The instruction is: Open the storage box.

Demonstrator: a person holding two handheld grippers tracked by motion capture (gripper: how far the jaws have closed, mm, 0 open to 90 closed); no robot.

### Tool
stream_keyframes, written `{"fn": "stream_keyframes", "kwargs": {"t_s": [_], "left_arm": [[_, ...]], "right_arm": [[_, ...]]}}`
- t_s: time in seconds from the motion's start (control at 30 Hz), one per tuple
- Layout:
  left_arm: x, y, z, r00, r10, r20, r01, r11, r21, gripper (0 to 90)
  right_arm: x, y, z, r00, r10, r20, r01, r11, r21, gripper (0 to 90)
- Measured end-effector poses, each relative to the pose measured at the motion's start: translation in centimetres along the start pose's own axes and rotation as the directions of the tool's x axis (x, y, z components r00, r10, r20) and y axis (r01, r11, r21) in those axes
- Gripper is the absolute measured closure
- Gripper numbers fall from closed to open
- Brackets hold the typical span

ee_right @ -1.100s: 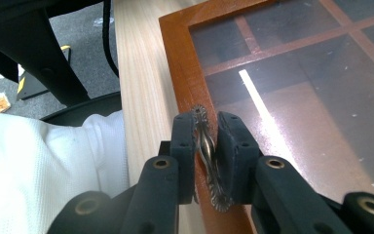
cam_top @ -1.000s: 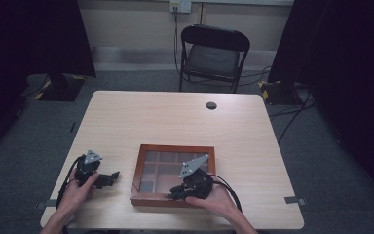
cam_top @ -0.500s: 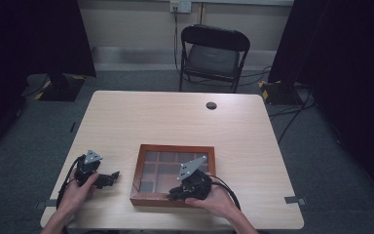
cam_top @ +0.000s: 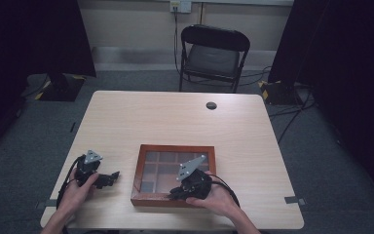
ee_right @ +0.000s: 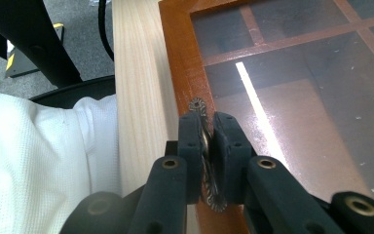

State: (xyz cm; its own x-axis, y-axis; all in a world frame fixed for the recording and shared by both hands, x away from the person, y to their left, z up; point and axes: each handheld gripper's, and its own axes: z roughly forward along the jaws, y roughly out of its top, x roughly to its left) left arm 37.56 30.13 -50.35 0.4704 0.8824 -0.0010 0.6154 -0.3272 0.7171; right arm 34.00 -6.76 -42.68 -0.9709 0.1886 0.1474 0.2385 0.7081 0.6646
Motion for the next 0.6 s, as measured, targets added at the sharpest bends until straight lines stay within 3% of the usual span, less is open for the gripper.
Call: {"fn": "stream_keyframes", "kwargs": {"t_s": [0.6], "left_arm": [[0.0,0.02,0.05,1.0,-0.006,0.004,0.006,1.0,-0.003,0.0]], "right_arm": [[-0.07,0.54,-0.69,0.9999,-0.013,-0.009,0.013,1.0,-0.012,82.7]]}}
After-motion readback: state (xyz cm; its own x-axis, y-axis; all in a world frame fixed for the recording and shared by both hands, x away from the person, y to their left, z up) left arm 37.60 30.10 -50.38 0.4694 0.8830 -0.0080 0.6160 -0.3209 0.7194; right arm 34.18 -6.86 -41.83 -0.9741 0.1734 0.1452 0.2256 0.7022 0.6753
